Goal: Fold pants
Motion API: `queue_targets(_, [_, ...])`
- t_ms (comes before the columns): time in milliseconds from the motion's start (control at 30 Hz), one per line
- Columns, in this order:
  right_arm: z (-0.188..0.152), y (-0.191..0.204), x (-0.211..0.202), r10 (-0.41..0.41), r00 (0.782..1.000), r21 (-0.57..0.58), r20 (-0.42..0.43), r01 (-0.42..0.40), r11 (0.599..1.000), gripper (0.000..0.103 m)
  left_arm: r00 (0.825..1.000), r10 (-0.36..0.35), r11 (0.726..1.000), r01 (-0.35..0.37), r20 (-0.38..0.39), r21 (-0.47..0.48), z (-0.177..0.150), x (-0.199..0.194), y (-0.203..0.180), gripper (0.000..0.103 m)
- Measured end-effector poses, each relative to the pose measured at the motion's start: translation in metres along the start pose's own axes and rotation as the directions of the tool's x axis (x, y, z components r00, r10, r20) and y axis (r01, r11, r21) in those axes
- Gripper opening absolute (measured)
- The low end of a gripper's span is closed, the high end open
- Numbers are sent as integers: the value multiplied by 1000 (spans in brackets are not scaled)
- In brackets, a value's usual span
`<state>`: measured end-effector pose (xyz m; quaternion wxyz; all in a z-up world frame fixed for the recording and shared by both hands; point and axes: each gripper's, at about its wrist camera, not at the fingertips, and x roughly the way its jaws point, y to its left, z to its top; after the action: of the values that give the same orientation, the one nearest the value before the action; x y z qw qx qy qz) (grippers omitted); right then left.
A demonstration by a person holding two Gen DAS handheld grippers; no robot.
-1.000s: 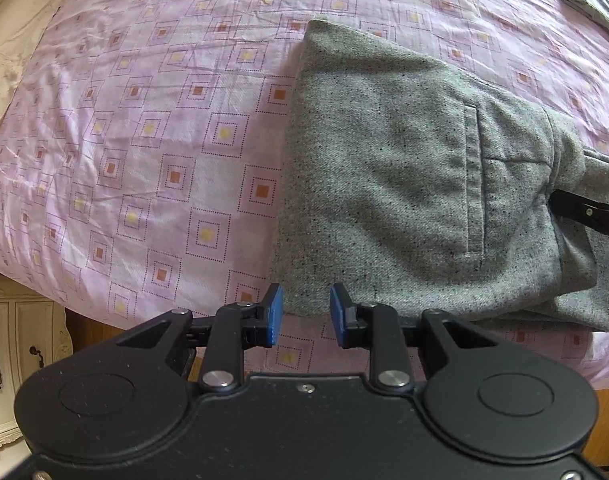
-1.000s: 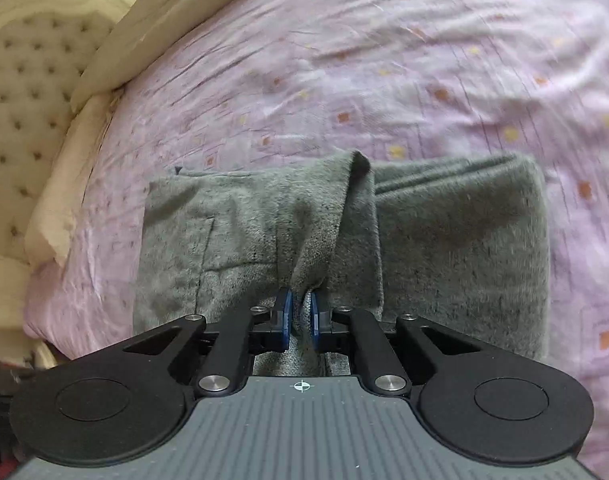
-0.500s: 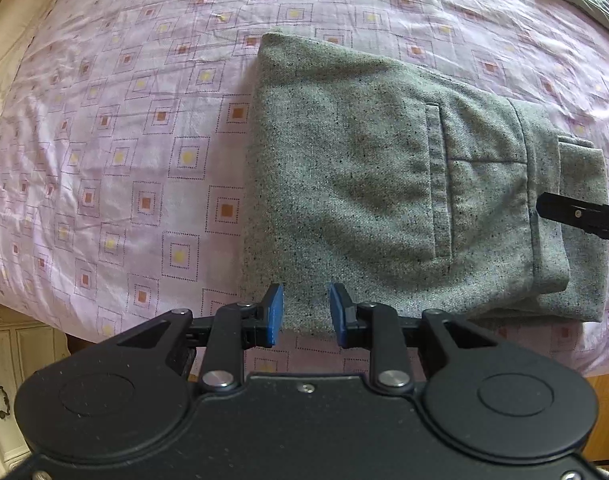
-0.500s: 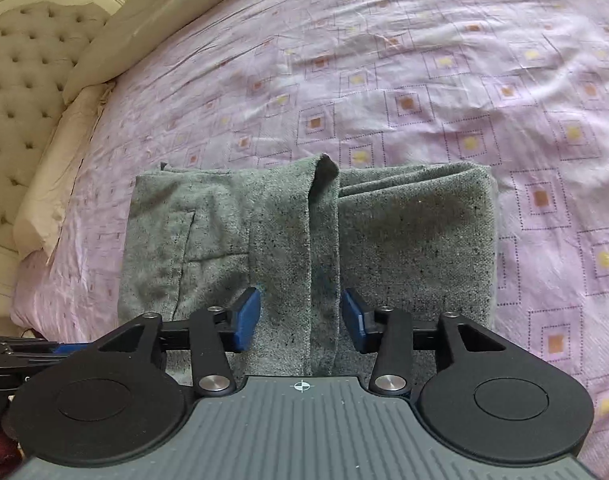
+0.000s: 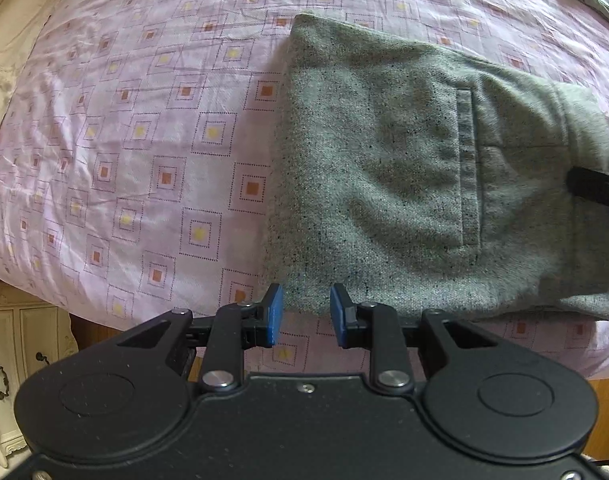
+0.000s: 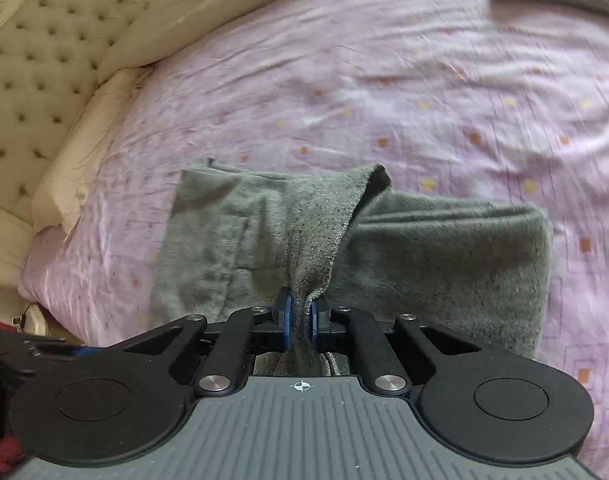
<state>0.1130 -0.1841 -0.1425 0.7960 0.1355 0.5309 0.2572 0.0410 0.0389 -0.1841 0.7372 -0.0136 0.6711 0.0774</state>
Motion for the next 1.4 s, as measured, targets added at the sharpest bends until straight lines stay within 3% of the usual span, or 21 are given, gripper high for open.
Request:
queue_targets(67, [1,6,-26,-6,999,14,35,5,1000,9,1000,-7,1000,6,15,5,1,-3,0,36])
queue_targets(167, [-6,-7,-38,-121,992,29,39,120,992,9,999,-12,1000,11,37,28,4,-6,-4,36])
queue_targets(233, [-13,-32,-16,-188,981,68,-44,191,979,14,999,-14,999,12,35,45,6,-2,-9,41])
queue_targets(300, [-20,-52,8,-301,942,63,-151,313,948,17,1000,-12,998,10,27,68,9,4,-16,42])
queue_targets(333, [-21,-56,9,-330,931,67,-154,343,937,19,1000,-8,997,6,28,82,11,5,-19,42])
queue_targets(433, [-18,-46,-23,-328,944,142,28,321,936,19,997,-20,993,12,70,114,19,1,-29,42])
queue_targets(500, [-12,-35,-32,-306,946,103,109,295,950,19,995,-37,992,25,97,123,26,1,-37,42])
queue_targets(600, [4,-28,-12,-288,955,27,75,287,957,19,991,-57,990,40,122,139,37,10,-55,43])
queue_targets(700, [11,-27,19,-338,941,-31,24,339,940,19,993,-50,985,32,104,168,48,29,-74,43])
queue_targets(800, [13,-33,36,-360,933,-16,-21,360,933,19,997,-14,986,1,75,169,60,44,-87,43])
queue_targets(1067, [11,-43,37,-343,939,25,-14,343,939,25,999,-17,987,11,35,161,74,51,-89,43])
queue_targets(1200, [4,-43,28,-339,941,57,-10,339,939,29,998,8,987,-18,60,161,68,50,-88,58])
queue_targets(1300, [-10,-41,21,-341,940,27,-20,341,940,30,997,-2,987,-10,74,158,56,47,-82,62])
queue_targets(1400, [-28,-41,17,-352,935,-25,-41,352,936,36,996,-15,989,1,91,147,39,45,-73,74])
